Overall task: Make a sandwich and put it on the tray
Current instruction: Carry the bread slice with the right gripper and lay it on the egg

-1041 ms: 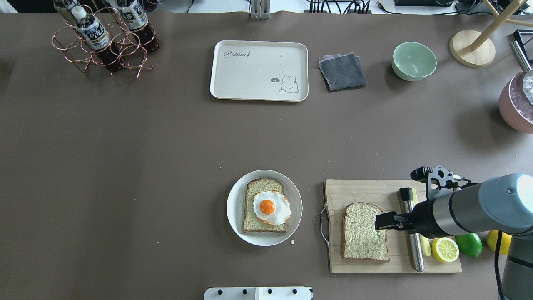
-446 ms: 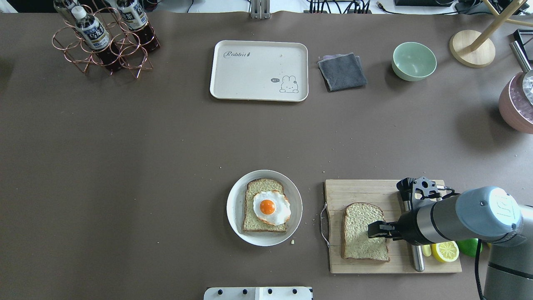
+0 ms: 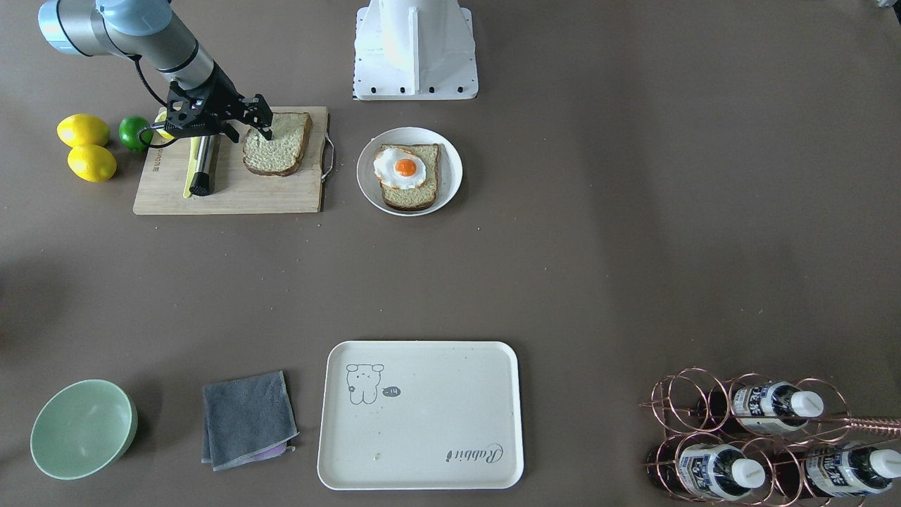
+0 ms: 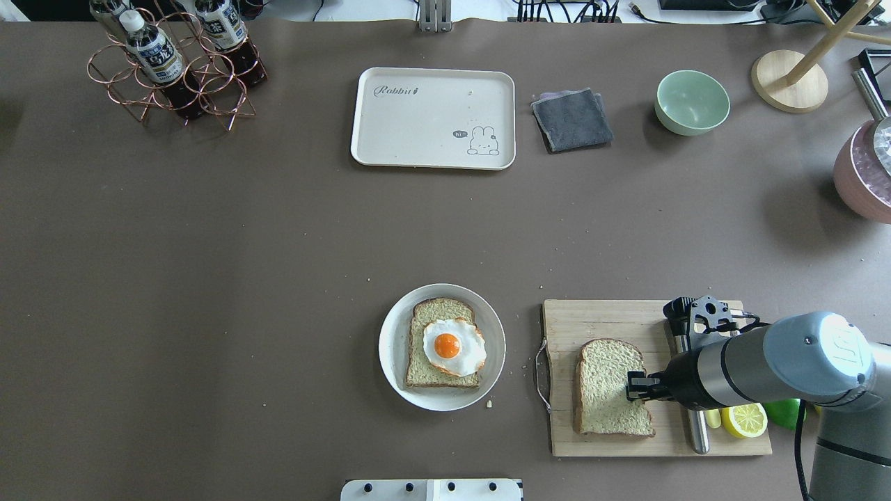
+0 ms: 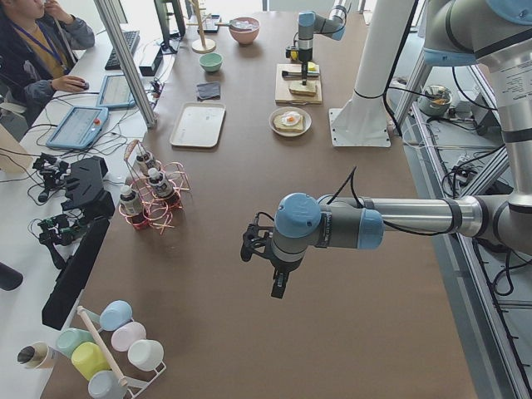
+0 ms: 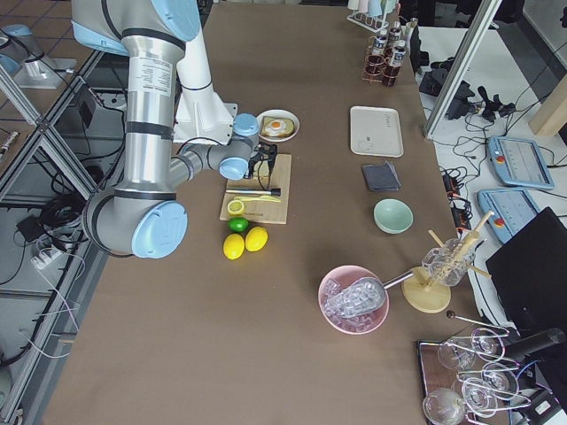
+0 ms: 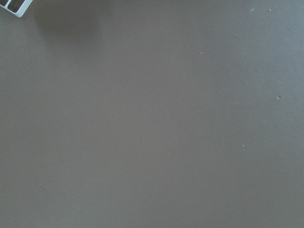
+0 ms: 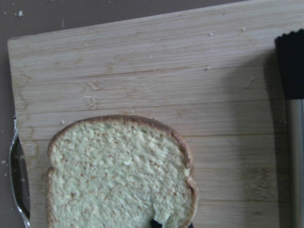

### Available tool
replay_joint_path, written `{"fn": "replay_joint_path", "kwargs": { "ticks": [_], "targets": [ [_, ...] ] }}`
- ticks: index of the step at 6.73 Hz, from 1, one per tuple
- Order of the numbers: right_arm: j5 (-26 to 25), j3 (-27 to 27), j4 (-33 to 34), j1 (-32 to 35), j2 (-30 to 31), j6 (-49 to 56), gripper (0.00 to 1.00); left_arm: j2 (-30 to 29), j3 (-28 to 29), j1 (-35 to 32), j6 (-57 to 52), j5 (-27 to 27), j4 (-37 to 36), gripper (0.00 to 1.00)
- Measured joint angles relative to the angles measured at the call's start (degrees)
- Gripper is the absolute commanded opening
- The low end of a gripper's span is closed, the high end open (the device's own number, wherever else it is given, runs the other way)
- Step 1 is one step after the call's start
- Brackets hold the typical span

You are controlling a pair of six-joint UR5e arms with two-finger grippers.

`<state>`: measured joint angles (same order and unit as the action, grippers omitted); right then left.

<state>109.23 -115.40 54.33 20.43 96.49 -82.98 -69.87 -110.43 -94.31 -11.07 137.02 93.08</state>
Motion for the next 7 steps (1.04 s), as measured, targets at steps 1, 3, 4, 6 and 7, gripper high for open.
{"fn": "replay_joint_path", "kwargs": {
  "ticks": [1, 3, 4, 6, 7],
  "targets": [
    [0.4, -0.5, 0.0, 0.4, -0.2, 0.0, 0.0, 0.0, 0.0, 0.0, 0.0, 0.0, 0.0, 0.97],
    [4.1, -3.2, -0.1, 3.2, -1.3, 0.0, 0.0, 0.0, 0.1, 0.0, 0.0, 0.0, 0.0, 0.97],
    [6.0, -3.6, -0.3, 4.4, -4.1, 0.0, 0.0, 0.0, 0.1, 0.0, 0.0, 0.0, 0.0, 0.97],
    [7.2, -1.2, -0.4, 5.5, -12.2, 0.0, 0.0, 0.0, 0.1, 0.0, 0.0, 0.0, 0.0, 0.97],
    [7.3, 2.0, -0.3, 5.5, -17.5, -0.1, 0.0, 0.0, 0.1, 0.0, 0.0, 0.0, 0.1, 0.97]
  ]
}}
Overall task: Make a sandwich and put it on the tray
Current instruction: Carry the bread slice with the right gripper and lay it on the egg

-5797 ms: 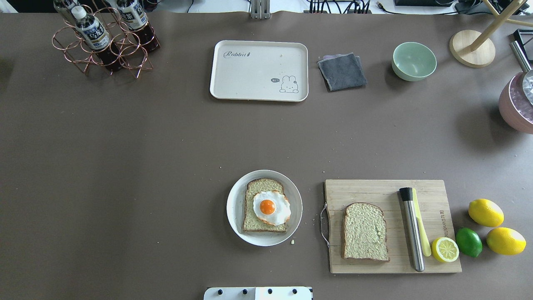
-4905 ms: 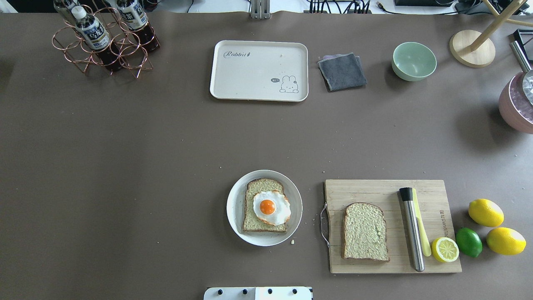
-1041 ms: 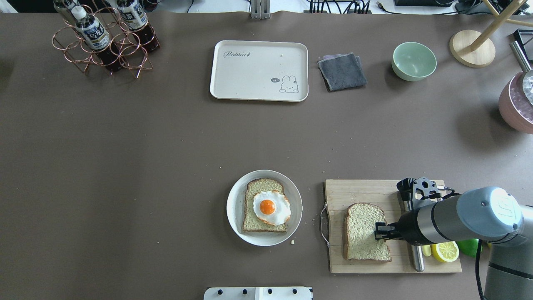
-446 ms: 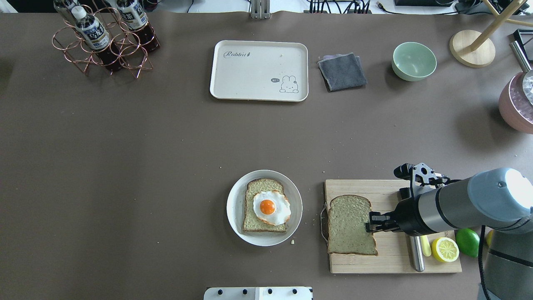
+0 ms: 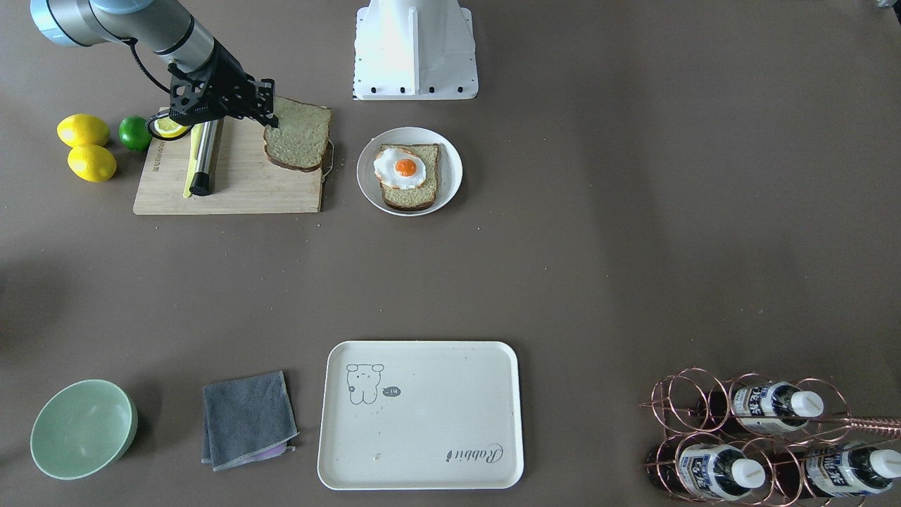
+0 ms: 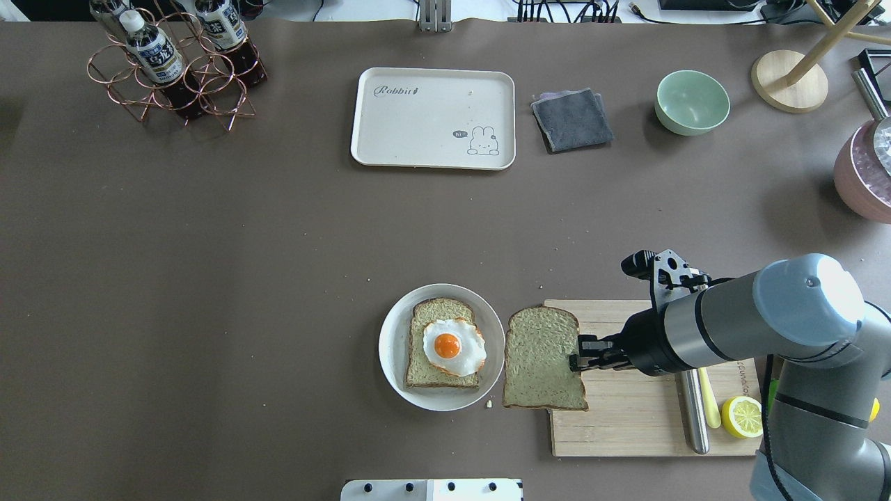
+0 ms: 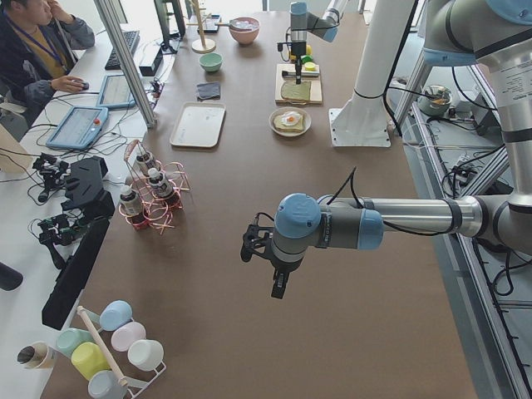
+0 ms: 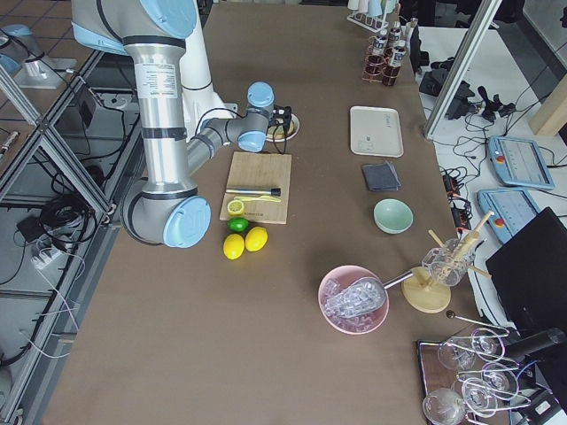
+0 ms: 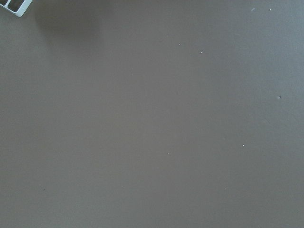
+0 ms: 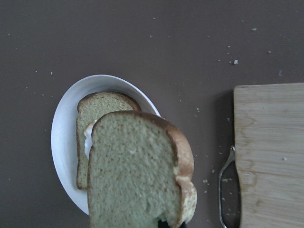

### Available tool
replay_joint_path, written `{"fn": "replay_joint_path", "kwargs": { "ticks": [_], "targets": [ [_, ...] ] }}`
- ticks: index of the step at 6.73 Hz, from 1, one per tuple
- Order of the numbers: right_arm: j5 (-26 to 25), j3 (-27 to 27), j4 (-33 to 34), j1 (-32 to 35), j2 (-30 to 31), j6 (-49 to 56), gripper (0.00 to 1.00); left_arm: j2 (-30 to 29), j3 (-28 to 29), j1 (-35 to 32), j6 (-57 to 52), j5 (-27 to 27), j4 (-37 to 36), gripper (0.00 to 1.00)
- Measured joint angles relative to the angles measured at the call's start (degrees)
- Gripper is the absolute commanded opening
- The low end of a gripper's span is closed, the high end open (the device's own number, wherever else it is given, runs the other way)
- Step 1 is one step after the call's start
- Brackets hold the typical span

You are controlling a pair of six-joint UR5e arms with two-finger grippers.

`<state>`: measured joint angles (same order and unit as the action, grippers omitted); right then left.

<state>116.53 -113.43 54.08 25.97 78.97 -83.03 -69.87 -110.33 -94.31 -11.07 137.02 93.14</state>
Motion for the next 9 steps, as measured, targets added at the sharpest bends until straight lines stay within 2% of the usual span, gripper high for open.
{"fn": "replay_joint_path", "kwargs": {
  "ticks": [1, 3, 7, 8, 9],
  "targets": [
    [0.0, 3.9, 0.2, -0.1, -5.1, 0.0, 0.0, 0.0, 0.0, 0.0, 0.0, 0.0, 0.1, 0.97],
    [-0.1, 9.2, 0.1, -0.4, -10.1, 0.1, 0.0, 0.1, 0.1, 0.0, 0.0, 0.0, 0.3, 0.97],
    [-0.4, 12.3, -0.1, -2.1, -12.7, 0.3, 0.0, 0.1, 0.1, 0.0, 0.1, 0.0, 0.4, 0.97],
    [-0.4, 12.4, -0.1, -2.5, -12.7, 0.2, 0.05, 0.1, 0.1, -0.1, 0.1, 0.0, 0.4, 0.97],
    [-0.5, 12.4, -0.1, -2.6, -12.6, 0.1, 0.32, 0.2, 0.1, -0.1, 0.1, 0.0, 0.4, 0.97]
  ]
}}
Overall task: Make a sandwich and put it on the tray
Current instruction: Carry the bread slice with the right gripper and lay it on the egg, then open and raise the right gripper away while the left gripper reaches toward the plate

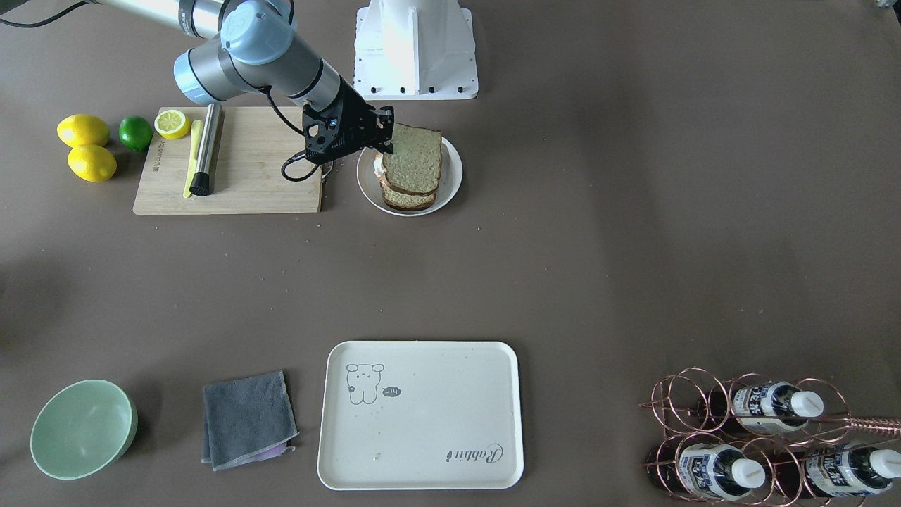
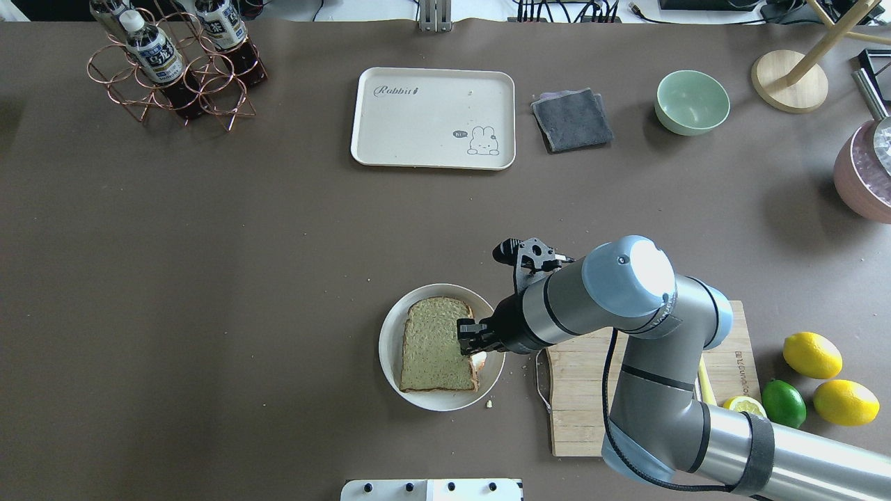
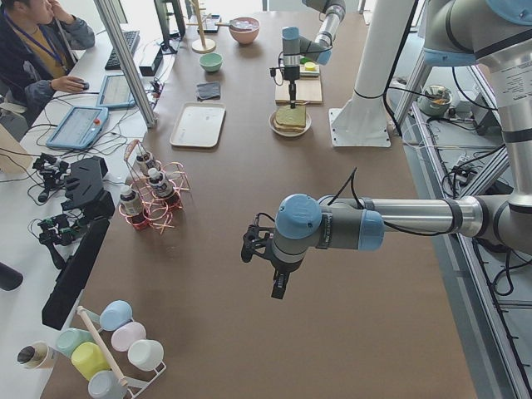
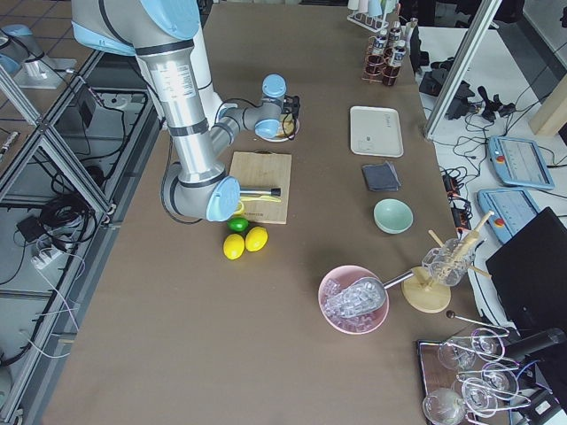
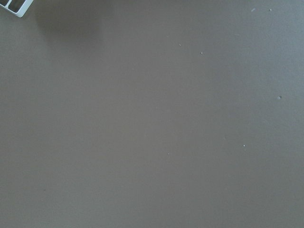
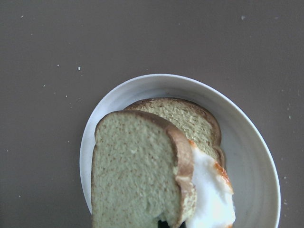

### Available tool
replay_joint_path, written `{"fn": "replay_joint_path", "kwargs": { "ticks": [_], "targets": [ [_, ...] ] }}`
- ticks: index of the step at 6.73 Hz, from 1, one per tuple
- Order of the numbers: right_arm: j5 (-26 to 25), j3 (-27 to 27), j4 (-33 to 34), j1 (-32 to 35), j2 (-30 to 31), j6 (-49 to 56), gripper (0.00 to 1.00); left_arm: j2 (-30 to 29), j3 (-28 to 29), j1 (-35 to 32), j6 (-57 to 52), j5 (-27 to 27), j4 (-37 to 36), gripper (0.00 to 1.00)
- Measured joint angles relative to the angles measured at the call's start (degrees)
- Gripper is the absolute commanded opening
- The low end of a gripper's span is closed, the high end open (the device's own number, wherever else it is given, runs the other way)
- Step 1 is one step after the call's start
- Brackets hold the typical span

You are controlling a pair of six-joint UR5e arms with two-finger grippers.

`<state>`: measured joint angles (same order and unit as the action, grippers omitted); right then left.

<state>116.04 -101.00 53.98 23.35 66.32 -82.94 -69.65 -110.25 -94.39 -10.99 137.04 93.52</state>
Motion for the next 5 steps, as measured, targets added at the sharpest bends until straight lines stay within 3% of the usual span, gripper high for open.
{"fn": "replay_joint_path", "kwargs": {
  "ticks": [1, 2, 5],
  "targets": [
    [0.0, 0.0, 0.0, 0.0, 0.1, -0.1, 0.6, 0.1, 0.0, 0.0, 0.0, 0.0, 0.0, 0.97],
    [0.0, 0.0, 0.1, 0.0, 0.2, -0.1, 0.99, 0.0, 0.0, 0.0, 0.6, 0.0, 0.0, 0.97],
    [1.8, -1.7, 0.5, 2.8, 1.6, -0.2, 1.0, -3.7, -1.6, 4.8, 11.9, 4.8, 0.7, 0.97]
  ]
}}
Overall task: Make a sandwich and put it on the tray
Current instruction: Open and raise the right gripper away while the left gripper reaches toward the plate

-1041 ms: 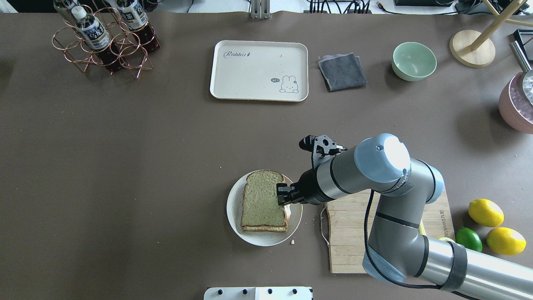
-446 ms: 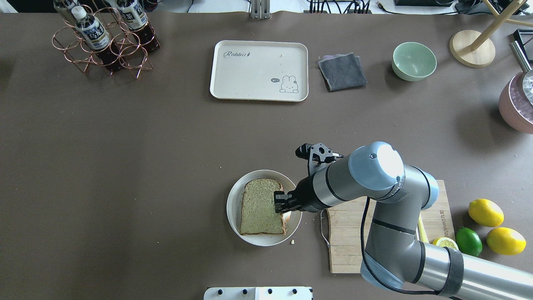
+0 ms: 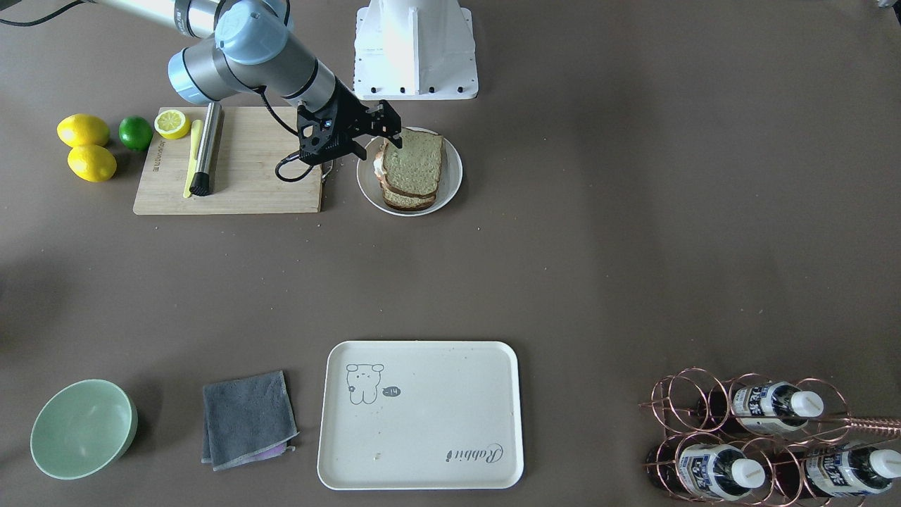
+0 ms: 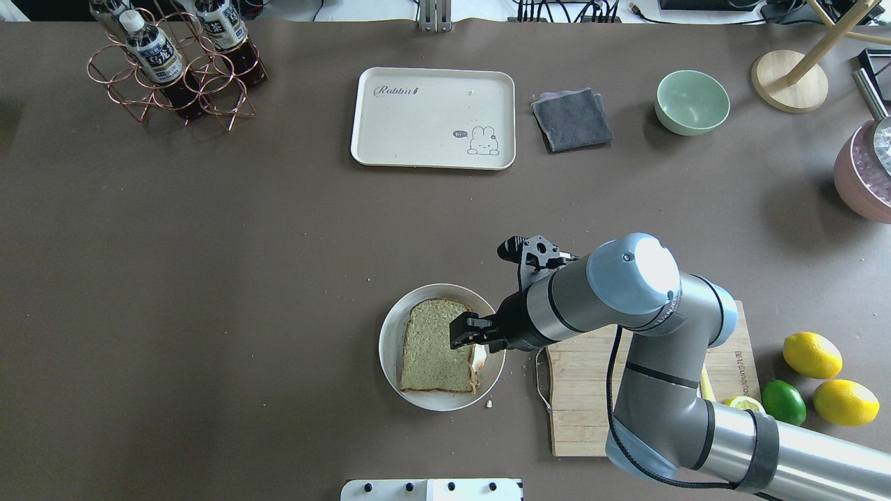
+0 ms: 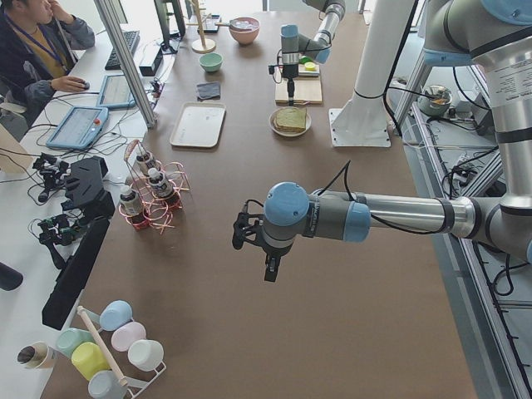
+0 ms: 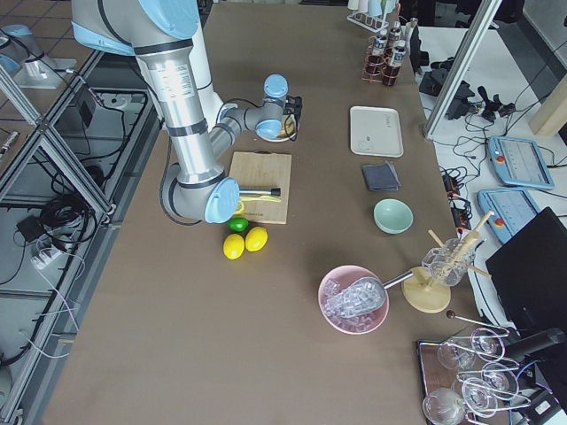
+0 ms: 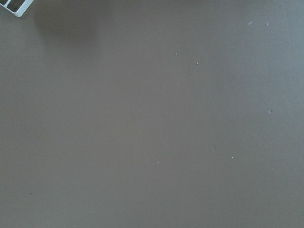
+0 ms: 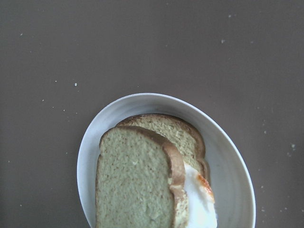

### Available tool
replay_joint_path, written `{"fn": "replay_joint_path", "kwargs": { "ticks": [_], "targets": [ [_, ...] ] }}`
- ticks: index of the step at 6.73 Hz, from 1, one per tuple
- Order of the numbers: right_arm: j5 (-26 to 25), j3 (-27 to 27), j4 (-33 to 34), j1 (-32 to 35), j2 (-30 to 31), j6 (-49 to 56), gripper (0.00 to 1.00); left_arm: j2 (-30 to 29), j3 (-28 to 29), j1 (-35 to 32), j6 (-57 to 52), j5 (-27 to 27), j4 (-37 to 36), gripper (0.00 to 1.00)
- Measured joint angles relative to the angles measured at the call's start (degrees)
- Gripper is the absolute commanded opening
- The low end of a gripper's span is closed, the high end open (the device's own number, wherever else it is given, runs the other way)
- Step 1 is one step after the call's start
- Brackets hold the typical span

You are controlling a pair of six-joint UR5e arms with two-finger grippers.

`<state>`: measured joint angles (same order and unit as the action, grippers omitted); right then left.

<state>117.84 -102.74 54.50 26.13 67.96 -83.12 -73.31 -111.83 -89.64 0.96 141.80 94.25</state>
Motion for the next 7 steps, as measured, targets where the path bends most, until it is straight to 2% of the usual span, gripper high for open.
{"fn": "replay_joint_path", "kwargs": {
  "ticks": [2, 4, 6, 7],
  "targets": [
    [10.1, -2.9, 2.2, 9.8, 3.2, 0.3, 1.0, -5.2, -3.3, 12.1, 19.4, 1.3, 5.0, 0.97],
    [16.1, -3.5, 3.4, 17.9, 7.0, 2.4, 1.0, -13.6, -3.9, 26.2, 43.7, -0.3, 13.4, 0.97],
    [20.5, -4.0, 4.3, 26.3, 15.3, 14.8, 1.0, -24.3, -3.5, 41.6, 62.7, -9.0, 15.5, 0.96],
    [22.8, -4.0, 5.5, 31.0, 19.6, 23.6, 1.0, -28.8, -2.4, 47.6, 67.9, -12.7, 15.5, 0.92]
  ]
}}
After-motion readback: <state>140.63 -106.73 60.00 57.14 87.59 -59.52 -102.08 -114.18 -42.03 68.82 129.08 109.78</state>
